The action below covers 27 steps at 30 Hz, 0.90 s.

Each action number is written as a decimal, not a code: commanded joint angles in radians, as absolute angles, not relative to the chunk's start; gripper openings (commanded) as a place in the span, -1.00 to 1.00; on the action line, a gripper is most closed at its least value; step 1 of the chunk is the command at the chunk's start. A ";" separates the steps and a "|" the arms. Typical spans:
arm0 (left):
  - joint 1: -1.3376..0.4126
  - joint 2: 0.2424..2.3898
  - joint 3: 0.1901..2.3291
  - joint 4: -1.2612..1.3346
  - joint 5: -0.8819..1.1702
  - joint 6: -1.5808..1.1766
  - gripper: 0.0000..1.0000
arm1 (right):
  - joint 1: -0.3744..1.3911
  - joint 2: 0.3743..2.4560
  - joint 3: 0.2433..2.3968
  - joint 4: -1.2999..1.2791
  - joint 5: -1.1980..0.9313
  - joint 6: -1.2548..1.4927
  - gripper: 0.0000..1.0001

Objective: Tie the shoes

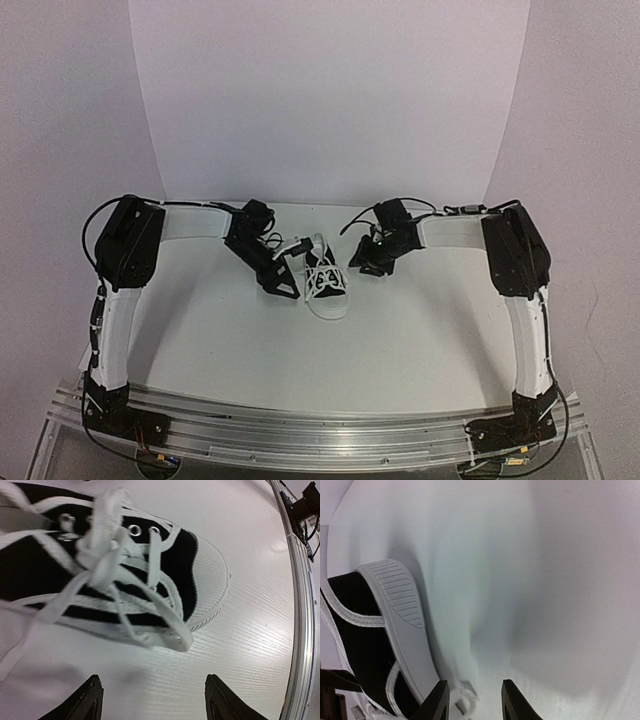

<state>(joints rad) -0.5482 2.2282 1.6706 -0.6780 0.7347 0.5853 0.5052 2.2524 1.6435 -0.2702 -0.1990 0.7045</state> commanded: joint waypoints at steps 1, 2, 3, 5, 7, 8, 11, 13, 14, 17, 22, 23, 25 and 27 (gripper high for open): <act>-0.475 2.070 1.647 -0.697 0.735 0.590 0.45 | 0.438 2.029 1.555 -0.270 -0.118 0.627 -0.12; -0.456 2.056 1.645 -0.701 0.746 0.577 0.51 | 0.426 1.996 1.527 -0.270 -0.095 0.619 -0.09; -0.441 2.041 1.640 -0.705 0.752 0.565 0.61 | 0.411 1.955 1.494 -0.270 -0.067 0.608 -0.06; -0.399 2.005 1.615 -0.698 0.758 0.534 0.70 | 0.378 1.871 1.421 -0.268 -0.002 0.590 -0.01; -0.351 1.962 1.576 -0.670 0.760 0.500 0.74 | 0.337 1.794 1.336 -0.266 0.079 0.574 0.04; -0.314 1.945 1.556 -0.655 0.762 0.465 0.76 | 0.310 1.731 1.288 -0.261 0.105 0.567 0.07; -0.188 1.901 1.495 -0.592 0.768 0.351 0.91 | 0.222 1.593 1.128 -0.226 0.189 0.546 0.17; -0.100 1.870 1.455 -0.557 0.763 0.285 0.98 | 0.174 1.482 1.019 -0.172 0.232 0.519 0.24; -0.065 1.854 1.437 -0.544 0.757 0.266 0.99 | 0.153 1.431 0.958 -0.144 0.259 0.504 0.27; 0.018 1.801 1.384 -0.529 0.733 0.223 0.99 | 0.121 1.299 0.792 -0.074 0.364 0.444 0.32; 0.127 1.674 1.239 -0.489 0.723 0.172 0.99 | 0.119 1.089 0.520 0.137 0.478 0.305 0.38; 0.144 1.647 1.205 -0.475 0.726 0.162 0.99 | 0.119 1.058 0.470 0.187 0.488 0.287 0.39; 0.172 1.592 1.126 -0.440 0.737 0.146 0.99 | 0.119 1.024 0.380 0.285 0.507 0.265 0.40; 0.185 1.543 1.041 -0.394 0.739 0.121 0.99 | 0.120 1.021 0.310 0.367 0.524 0.257 0.41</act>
<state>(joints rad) 0.1615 1.6587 1.1612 -0.5016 0.7231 0.1874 0.1139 1.0432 0.4189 0.1071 0.4326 0.3358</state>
